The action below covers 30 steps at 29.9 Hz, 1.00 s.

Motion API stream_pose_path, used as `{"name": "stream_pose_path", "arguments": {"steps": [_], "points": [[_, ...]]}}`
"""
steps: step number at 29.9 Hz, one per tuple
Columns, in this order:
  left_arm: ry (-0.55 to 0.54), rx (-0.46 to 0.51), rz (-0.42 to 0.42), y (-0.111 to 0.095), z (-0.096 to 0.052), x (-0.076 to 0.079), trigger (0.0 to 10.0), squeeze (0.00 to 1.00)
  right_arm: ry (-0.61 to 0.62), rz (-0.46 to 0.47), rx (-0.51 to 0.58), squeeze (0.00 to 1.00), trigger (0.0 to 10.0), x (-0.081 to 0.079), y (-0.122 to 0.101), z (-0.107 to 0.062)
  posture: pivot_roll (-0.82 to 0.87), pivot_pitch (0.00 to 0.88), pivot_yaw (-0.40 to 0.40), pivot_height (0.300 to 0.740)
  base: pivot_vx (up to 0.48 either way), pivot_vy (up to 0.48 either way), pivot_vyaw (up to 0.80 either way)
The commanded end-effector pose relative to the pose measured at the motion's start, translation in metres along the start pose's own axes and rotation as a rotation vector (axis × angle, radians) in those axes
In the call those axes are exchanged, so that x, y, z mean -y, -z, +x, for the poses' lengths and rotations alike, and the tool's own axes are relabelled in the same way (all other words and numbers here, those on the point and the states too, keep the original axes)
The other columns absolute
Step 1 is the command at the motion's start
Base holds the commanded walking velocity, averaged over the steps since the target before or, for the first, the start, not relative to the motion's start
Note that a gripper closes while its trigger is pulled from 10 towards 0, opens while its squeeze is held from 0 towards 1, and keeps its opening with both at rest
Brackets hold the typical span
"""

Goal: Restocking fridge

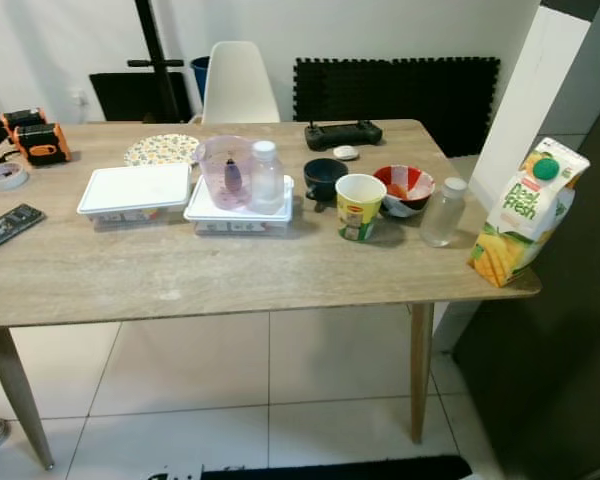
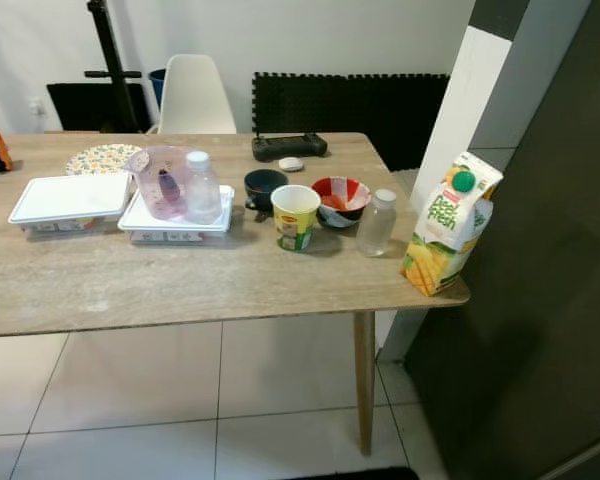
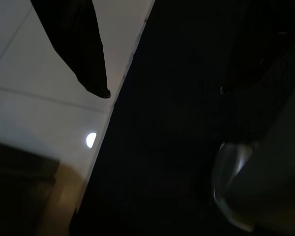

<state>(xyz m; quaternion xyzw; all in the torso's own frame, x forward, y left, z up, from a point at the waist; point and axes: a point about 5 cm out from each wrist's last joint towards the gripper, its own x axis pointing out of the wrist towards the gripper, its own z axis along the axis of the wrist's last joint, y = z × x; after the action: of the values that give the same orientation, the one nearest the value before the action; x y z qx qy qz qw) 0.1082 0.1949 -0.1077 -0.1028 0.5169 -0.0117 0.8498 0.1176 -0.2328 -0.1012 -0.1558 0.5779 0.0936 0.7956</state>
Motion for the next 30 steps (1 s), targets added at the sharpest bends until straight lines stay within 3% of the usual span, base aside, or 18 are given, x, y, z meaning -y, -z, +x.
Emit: {"name": "stream_pose_path", "arguments": {"steps": [1, 7, 11, 12, 13, 15, 16, 21, 23, 26, 28, 30], "points": [[0.007, -0.035, -0.005, 0.007, 0.000, 0.004, 10.0, 0.00, -0.018, 0.013, 0.028, 0.00, 10.0, -0.003, -0.003, 0.000, -0.04, 0.000, -0.018, 0.740, 0.000, 0.000, 0.00], [0.007, -0.034, -0.008, 0.008, 0.000, 0.004, 10.0, 0.00, -0.032, 0.008, 0.132, 0.00, 10.0, 0.003, -0.026, 0.000, -0.05, 0.000, -0.019, 0.740, 0.000, 0.000, 0.00], [0.009, -0.034, -0.008, 0.008, 0.000, 0.005, 10.0, 0.00, -0.181, -0.048, 0.333, 0.00, 10.0, 0.001, -0.078, -0.005, -0.05, 0.000, -0.017, 0.740, 0.000, 0.000, 0.00], [0.009, -0.034, -0.008, 0.008, 0.000, 0.005, 10.0, 0.00, -0.181, -0.048, 0.333, 0.00, 10.0, 0.001, -0.078, -0.005, -0.05, 0.000, -0.017, 0.740, 0.000, 0.000, 0.00], [0.010, -0.034, -0.007, 0.008, 0.000, 0.005, 10.0, 0.00, -0.339, -0.096, 0.434, 0.00, 10.0, -0.008, -0.104, -0.012, -0.05, 0.000, -0.017, 0.740, 0.000, 0.000, 0.00], [0.010, -0.034, -0.008, 0.008, 0.000, 0.005, 10.0, 0.00, -0.506, -0.124, 0.528, 0.00, 10.0, -0.015, -0.129, -0.021, -0.05, 0.000, -0.017, 0.740, 0.000, 0.000, 0.00], [0.010, -0.034, -0.008, 0.008, 0.000, 0.005, 10.0, 0.00, -0.506, -0.124, 0.528, 0.00, 10.0, -0.015, -0.129, -0.021, -0.05, 0.000, -0.017, 0.740, 0.000, 0.000, 0.00], [0.012, -0.034, -0.015, 0.009, 0.000, 0.006, 10.0, 0.00, -0.920, -0.273, 0.716, 0.00, 10.0, -0.027, -0.178, -0.058, -0.05, 0.000, -0.026, 0.740, 0.000, 0.000, 0.00], [0.017, -0.038, -0.020, 0.011, 0.000, 0.007, 10.0, 0.00, -0.999, -0.357, 0.779, 0.00, 10.0, -0.030, -0.194, -0.072, -0.04, 0.000, -0.029, 0.740, 0.000, 0.000, 0.00], [0.021, -0.040, -0.022, 0.013, 0.000, 0.008, 10.0, 0.00, -1.043, -0.385, 0.865, 0.00, 10.0, -0.032, -0.212, -0.087, -0.04, 0.000, -0.035, 0.740, 0.000, 0.000, 0.00], [0.021, -0.040, -0.022, 0.013, 0.000, 0.008, 10.0, 0.00, -1.043, -0.385, 0.865, 0.00, 10.0, -0.032, -0.212, -0.087, -0.04, 0.000, -0.035, 0.740, 0.000, 0.000, 0.00], [0.023, -0.038, -0.036, 0.015, -0.001, 0.008, 10.0, 0.00, -1.045, -0.316, 1.048, 0.00, 10.0, -0.030, -0.246, -0.108, -0.03, 0.000, -0.047, 0.740, 0.000, 0.000, 0.00]]}}
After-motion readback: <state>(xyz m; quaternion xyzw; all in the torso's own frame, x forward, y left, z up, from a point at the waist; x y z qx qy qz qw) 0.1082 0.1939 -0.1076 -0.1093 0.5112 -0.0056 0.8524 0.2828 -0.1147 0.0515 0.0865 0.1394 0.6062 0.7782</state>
